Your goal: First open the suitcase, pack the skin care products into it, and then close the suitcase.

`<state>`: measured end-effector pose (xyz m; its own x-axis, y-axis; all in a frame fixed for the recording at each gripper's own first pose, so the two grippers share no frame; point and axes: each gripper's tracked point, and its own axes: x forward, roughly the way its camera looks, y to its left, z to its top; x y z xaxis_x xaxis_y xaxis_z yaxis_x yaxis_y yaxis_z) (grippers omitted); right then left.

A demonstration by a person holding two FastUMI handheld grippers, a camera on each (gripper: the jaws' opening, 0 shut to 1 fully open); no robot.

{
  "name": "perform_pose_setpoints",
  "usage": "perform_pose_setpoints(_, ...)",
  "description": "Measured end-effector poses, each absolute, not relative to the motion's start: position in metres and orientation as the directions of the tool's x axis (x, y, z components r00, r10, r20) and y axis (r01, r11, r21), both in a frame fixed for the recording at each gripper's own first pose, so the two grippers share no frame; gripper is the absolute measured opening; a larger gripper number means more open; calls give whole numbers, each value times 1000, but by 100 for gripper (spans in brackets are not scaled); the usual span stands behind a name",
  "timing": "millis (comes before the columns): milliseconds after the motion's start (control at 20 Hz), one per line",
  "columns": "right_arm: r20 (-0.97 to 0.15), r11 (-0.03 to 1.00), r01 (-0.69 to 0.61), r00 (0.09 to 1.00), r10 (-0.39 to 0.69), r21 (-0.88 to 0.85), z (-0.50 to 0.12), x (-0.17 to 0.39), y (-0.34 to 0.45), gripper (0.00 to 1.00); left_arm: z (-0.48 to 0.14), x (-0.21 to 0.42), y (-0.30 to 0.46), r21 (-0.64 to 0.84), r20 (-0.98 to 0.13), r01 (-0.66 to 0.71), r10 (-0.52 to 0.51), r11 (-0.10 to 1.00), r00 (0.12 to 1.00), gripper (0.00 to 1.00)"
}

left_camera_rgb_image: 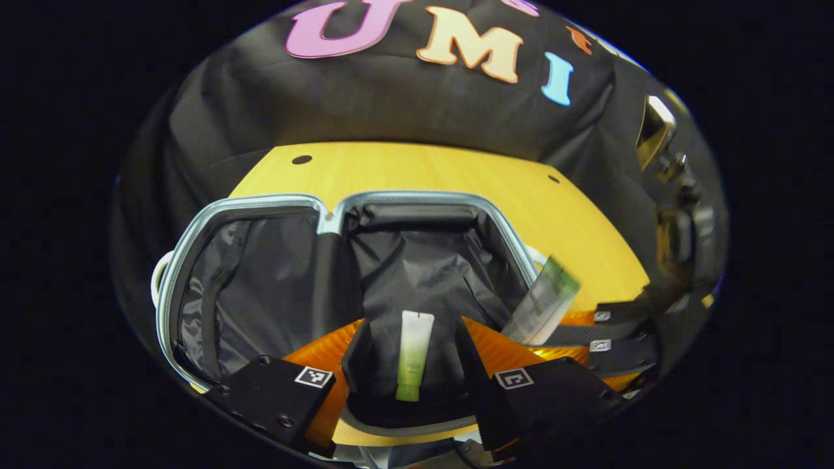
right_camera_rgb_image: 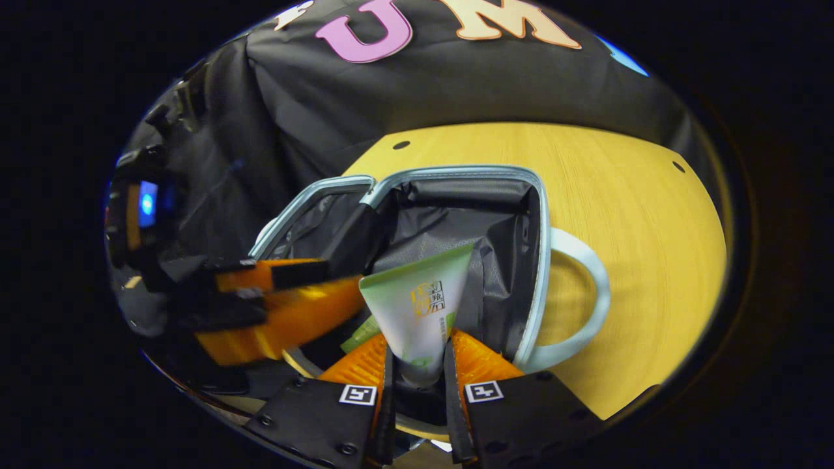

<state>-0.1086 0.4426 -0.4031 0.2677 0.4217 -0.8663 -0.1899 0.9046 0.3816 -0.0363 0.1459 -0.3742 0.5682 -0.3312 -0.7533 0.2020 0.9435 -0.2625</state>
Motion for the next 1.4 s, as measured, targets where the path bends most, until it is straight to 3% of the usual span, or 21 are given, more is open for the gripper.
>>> perform_pose_setpoints(100,-865,906,-159,272,422,392,-406,-101,451,37,-367,-25,172,-261,-743,163,-306,951,595,78)
perform_pose_setpoints(150,-866,909,-153,276,416,388,-407,-98,453,33,-364,-17,188,-252,-737,142,-285,957,613,80)
perform_pose_setpoints(200,-868,913,-151,283,408,380,-407,-95,452,35,-361,-9,203,-242,-732,121,-263,963,629,80)
perform_pose_setpoints(250,-867,916,-152,295,401,372,-408,-90,453,42,-358,-3,221,-227,-727,98,-235,969,645,80)
perform_pose_setpoints(350,-842,902,-144,323,432,407,-403,-82,463,39,-354,8,262,-180,-728,45,-164,983,666,81)
perform_pose_setpoints(500,-813,894,-131,376,445,429,-393,-67,466,96,-356,21,311,-131,-735,-29,-77,991,674,92)
perform_pose_setpoints(550,-805,900,-131,407,431,416,-387,-59,462,92,-355,25,325,-119,-731,-51,-52,992,680,92)
perform_pose_setpoints(600,-794,904,-126,438,421,409,-381,-53,458,98,-356,28,340,-101,-731,-72,-25,992,682,92)
perform_pose_setpoints(950,-683,957,-20,697,221,289,-318,13,378,98,-383,30,434,5,-755,-216,145,976,639,95)
perform_pose_setpoints(1150,-657,984,38,749,89,177,-300,23,327,98,-395,36,480,48,-757,-278,217,959,617,95)
perform_pose_setpoints(1400,-645,992,82,764,-3,92,-290,12,293,98,-439,40,502,16,-824,-297,181,955,536,93)
